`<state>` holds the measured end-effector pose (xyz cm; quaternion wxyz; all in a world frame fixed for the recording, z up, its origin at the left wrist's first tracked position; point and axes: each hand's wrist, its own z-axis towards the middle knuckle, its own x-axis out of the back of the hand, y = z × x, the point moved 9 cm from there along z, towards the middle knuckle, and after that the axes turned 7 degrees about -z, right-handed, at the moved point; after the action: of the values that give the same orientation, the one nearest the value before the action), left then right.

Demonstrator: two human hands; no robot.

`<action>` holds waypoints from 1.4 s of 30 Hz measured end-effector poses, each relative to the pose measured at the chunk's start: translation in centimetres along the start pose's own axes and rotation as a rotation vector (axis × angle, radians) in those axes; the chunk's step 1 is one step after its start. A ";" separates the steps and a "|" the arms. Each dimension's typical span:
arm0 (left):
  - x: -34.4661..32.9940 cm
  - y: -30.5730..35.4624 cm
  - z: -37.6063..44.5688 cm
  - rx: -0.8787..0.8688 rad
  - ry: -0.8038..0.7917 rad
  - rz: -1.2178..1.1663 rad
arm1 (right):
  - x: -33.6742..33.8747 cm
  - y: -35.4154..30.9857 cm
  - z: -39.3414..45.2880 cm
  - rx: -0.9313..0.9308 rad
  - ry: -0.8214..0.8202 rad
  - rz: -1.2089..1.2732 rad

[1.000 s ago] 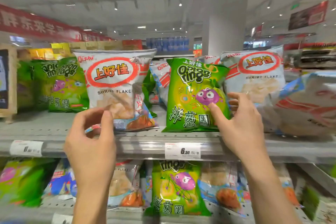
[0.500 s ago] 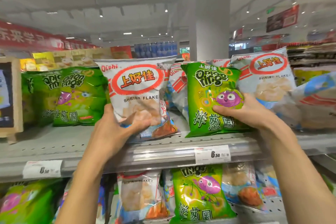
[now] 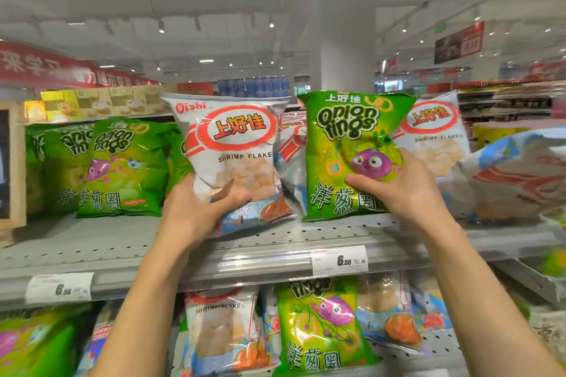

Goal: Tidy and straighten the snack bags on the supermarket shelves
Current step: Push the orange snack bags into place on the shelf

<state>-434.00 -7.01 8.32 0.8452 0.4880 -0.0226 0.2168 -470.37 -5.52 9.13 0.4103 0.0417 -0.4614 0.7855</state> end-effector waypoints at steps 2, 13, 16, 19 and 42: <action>0.0 0.8 0.1 -0.012 0.033 -0.024 | 2.2 -1.5 -1.0 0.058 0.095 -0.037; -12.0 5.1 -0.5 -0.157 -0.369 -0.070 | 8.0 -2.3 -9.3 0.075 0.108 -0.020; -15.7 5.1 -1.5 -0.145 -0.486 -0.092 | 8.7 -1.4 -10.0 0.052 0.112 0.028; -16.6 4.8 -2.0 -0.118 -0.490 -0.024 | 8.8 -0.8 -10.3 0.027 0.112 0.066; 9.3 -2.9 -9.1 -0.188 0.097 0.793 | -12.6 -13.6 -7.2 0.077 -0.122 -0.021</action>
<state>-425.99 2.51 3.52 0.7370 0.3513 -0.1889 0.5457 -450.50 -4.50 8.84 0.3876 0.1101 -0.4546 0.7943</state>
